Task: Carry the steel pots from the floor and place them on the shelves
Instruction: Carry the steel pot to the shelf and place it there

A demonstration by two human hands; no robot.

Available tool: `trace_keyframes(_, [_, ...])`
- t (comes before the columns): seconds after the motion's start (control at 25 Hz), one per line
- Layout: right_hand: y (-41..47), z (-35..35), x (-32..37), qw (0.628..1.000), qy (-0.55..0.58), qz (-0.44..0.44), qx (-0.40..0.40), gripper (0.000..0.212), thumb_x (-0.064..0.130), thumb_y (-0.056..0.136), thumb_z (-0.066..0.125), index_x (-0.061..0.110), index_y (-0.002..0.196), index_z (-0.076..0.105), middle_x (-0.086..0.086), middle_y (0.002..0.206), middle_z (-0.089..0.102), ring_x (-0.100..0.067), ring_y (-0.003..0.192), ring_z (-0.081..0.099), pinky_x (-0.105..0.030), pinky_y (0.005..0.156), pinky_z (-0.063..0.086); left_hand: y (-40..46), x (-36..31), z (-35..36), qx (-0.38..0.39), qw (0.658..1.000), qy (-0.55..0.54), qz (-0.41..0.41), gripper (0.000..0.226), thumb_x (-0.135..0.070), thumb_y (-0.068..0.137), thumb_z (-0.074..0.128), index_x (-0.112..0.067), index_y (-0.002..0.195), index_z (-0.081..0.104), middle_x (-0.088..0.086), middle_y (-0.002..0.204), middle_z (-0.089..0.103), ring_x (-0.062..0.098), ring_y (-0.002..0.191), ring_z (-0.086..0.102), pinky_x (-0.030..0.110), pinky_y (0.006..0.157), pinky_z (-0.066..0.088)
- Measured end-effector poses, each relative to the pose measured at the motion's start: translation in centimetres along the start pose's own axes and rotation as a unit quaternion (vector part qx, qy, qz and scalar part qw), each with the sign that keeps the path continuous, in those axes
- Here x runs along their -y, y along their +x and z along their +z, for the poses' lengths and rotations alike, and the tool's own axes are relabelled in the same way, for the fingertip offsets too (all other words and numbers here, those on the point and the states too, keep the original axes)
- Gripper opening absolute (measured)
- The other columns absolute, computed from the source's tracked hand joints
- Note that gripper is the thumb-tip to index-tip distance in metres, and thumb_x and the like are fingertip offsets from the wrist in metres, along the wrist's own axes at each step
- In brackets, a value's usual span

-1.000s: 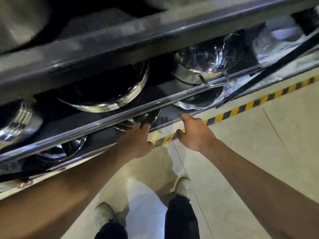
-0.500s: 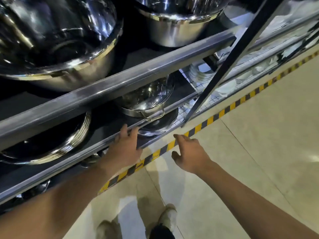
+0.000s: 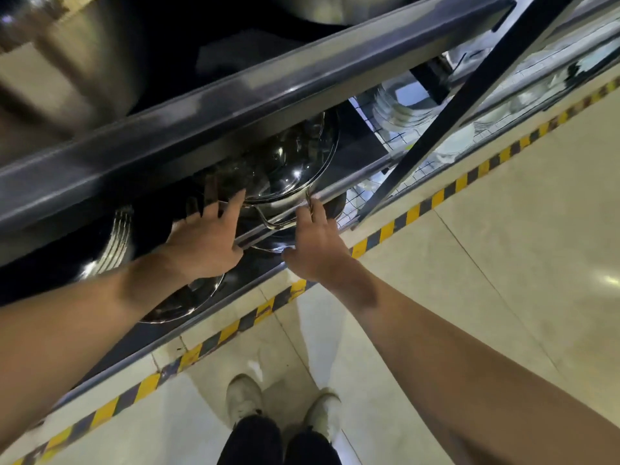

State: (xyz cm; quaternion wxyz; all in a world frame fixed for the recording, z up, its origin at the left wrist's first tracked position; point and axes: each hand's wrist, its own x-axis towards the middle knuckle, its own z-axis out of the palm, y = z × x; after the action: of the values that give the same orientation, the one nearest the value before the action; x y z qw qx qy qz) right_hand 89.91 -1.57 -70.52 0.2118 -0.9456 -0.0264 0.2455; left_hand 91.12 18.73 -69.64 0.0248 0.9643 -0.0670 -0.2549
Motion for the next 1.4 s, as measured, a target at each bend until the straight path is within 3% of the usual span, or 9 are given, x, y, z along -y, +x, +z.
trace_keyframes(0.08, [-0.4, 0.9, 1.2, 1.0, -0.013, 0.011, 0.0, 0.09, 0.03, 0.079, 0.071, 0.016, 0.151, 0.019, -0.012, 0.164, 0.004, -0.046, 0.137, 0.026, -0.053, 0.101, 0.042, 0.0, 0.6, -0.3, -0.017, 1.0, 0.017, 0.008, 0.09, -0.037, 0.087, 0.06, -0.027, 0.152, -0.001, 0.026, 0.143, 0.042, 0.035, 0.104, 0.062, 0.051, 0.089, 0.053])
trace_keyframes(0.24, [-1.1, 2.7, 4.3, 1.0, -0.019, 0.006, 0.009, 0.097, 0.035, 0.076, 0.075, 0.018, 0.152, 0.017, -0.014, 0.162, 0.009, -0.046, 0.135, 0.026, -0.054, 0.098, 0.044, 0.1, 1.3, -0.4, -0.149, 0.975, 0.166, 0.021, 0.078, -0.029, 0.08, 0.065, -0.002, 0.144, 0.029, 0.03, 0.135, 0.045, 0.046, 0.114, 0.053, 0.054, 0.092, 0.051])
trace_keyframes(0.56, [0.7, -1.8, 2.1, 0.985, 0.031, -0.124, -0.119, 0.058, 0.027, 0.082, 0.068, 0.013, 0.133, 0.044, -0.014, 0.122, 0.055, -0.035, 0.113, 0.051, -0.044, 0.08, 0.05, 2.3, -1.6, -1.8, -0.017, 0.997, -0.041, -0.063, 0.055, -0.02, 0.084, 0.062, -0.007, 0.134, 0.043, 0.022, 0.122, 0.057, 0.039, 0.11, 0.059, 0.05, 0.091, 0.051])
trace_keyframes(0.64, [3.9, -6.0, -1.4, 0.983, 0.025, -0.057, -0.17, 0.061, 0.025, 0.079, 0.073, 0.015, 0.13, 0.042, -0.016, 0.131, 0.046, -0.04, 0.117, 0.047, -0.046, 0.083, 0.049, 0.5, -4.7, -0.6, -0.083, 0.996, 0.015, 0.036, 0.082, -0.033, 0.082, 0.063, -0.015, 0.149, 0.019, 0.024, 0.15, 0.034, 0.044, 0.134, 0.04, 0.055, 0.103, 0.04])
trace_keyframes(0.76, [8.0, -10.6, -4.9, 0.993, -0.097, 0.038, -0.045, 0.087, 0.028, 0.078, 0.073, 0.018, 0.147, 0.021, -0.016, 0.156, 0.023, -0.051, 0.137, 0.025, -0.058, 0.105, 0.035, -1.3, -7.1, 1.2, -0.07, 0.987, 0.113, 0.089, 0.091, -0.04, 0.087, 0.058, -0.008, 0.156, 0.006, 0.017, 0.161, -0.026, 0.046, 0.148, -0.013, 0.059, 0.117, 0.013])
trace_keyframes(0.96, [6.1, -7.4, -4.3, 0.989, -0.134, 0.056, -0.011, 0.118, 0.023, 0.074, 0.071, 0.035, 0.152, -0.016, -0.013, 0.153, 0.026, -0.049, 0.138, 0.02, -0.055, 0.099, 0.04, -0.7, -3.2, 1.3, -0.036, 0.983, 0.178, 0.031, 0.088, -0.043, 0.087, 0.057, 0.0, 0.153, 0.019, 0.011, 0.155, -0.039, 0.041, 0.149, -0.017, 0.068, 0.114, 0.015])
trace_keyframes(1.04, [4.3, -5.5, -3.2, 0.989, -0.134, 0.021, -0.052, 0.117, 0.019, 0.071, 0.072, 0.036, 0.153, -0.009, -0.015, 0.159, 0.008, -0.048, 0.135, 0.023, -0.051, 0.091, 0.048, -0.6, -0.8, 0.6, 0.004, 0.984, 0.179, -0.025, 0.097, -0.044, 0.087, 0.058, -0.001, 0.155, 0.004, 0.013, 0.16, -0.028, 0.043, 0.15, -0.006, 0.062, 0.116, 0.014])
trace_keyframes(1.16, [1.9, -2.6, -1.4, 0.986, -0.146, -0.04, -0.075, 0.107, 0.021, 0.075, 0.074, 0.031, 0.154, 0.003, -0.02, 0.163, -0.006, -0.049, 0.138, 0.022, -0.049, 0.091, 0.049, 0.1, 1.7, -1.4, 0.079, 0.988, 0.045, -0.123, 0.069, -0.031, 0.095, 0.055, 0.0, 0.15, 0.028, 0.021, 0.141, 0.038, 0.038, 0.135, 0.039, 0.039, 0.105, 0.035])
trace_keyframes(1.4, [3.1, -4.0, -2.0, 0.989, -0.066, -0.047, -0.128, 0.092, 0.029, 0.08, 0.073, 0.015, 0.153, 0.019, -0.013, 0.162, 0.007, -0.046, 0.135, 0.026, -0.051, 0.093, 0.047, -0.8, 0.3, -2.6, -0.064, 0.996, -0.044, -0.035, 0.057, -0.031, 0.088, 0.059, -0.016, 0.138, 0.035, 0.015, 0.111, 0.055, 0.033, 0.102, 0.059, 0.046, 0.081, 0.05])
